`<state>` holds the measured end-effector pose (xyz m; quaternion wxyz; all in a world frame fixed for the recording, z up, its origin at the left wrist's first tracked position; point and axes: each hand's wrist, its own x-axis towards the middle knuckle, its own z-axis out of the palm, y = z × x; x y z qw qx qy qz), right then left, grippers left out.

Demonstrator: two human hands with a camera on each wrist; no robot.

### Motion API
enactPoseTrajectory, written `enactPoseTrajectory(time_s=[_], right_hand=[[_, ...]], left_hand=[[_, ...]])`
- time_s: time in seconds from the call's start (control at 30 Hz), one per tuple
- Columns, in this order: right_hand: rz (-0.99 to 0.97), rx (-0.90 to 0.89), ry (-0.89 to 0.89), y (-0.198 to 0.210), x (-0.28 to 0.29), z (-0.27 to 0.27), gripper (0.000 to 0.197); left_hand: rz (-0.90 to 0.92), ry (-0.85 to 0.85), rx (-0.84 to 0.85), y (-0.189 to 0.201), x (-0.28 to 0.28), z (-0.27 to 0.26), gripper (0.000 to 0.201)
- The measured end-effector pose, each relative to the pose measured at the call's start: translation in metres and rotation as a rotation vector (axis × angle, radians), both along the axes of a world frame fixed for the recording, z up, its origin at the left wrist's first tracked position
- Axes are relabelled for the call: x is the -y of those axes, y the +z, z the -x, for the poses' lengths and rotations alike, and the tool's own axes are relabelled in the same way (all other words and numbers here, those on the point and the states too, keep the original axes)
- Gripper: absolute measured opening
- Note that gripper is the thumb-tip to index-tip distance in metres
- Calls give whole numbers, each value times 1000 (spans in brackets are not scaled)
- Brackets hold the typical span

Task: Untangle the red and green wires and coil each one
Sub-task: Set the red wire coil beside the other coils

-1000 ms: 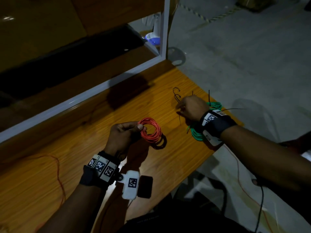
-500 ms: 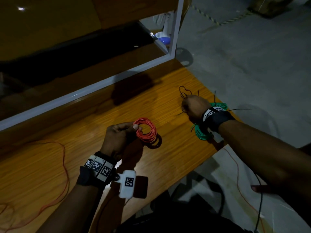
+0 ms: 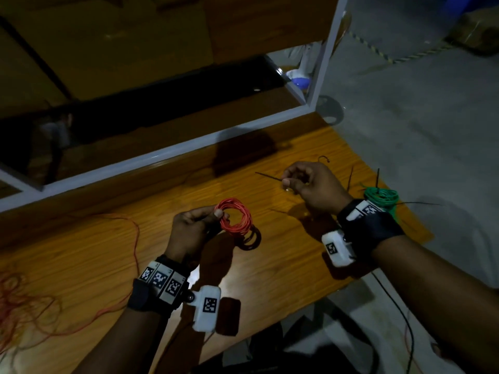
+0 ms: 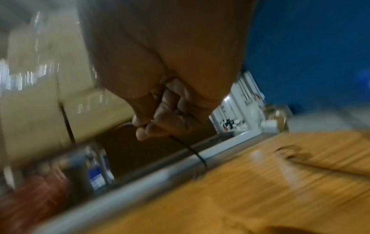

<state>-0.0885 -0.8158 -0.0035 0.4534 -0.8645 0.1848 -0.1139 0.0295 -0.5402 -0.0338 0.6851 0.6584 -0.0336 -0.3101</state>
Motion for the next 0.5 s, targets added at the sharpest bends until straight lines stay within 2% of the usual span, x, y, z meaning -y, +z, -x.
enactPoseTrajectory(time_s=[0.07,0.13,0.27,0.33,0.43,0.5], right_hand=[[-92,32,18,10,-19,-3,6],[-103,56,65,14,-37,-8,13],[-69,115,72,15,-70,-21,18],[7,127,63,17,-86,-28,25],[59,65,95,24,-113,-37,37],[-33,-15,118,29,-137,-42,34]], left_hand=[[4,30,11,3,-12,-3,20],[9,59,19,7,-26,-7,15],[17,86,46,14,-53,-19,13],[24,83,68,16,-68,-26,13],[43,110,95,19,-90,-36,13],[47,126,126,20,-105,-43,14]])
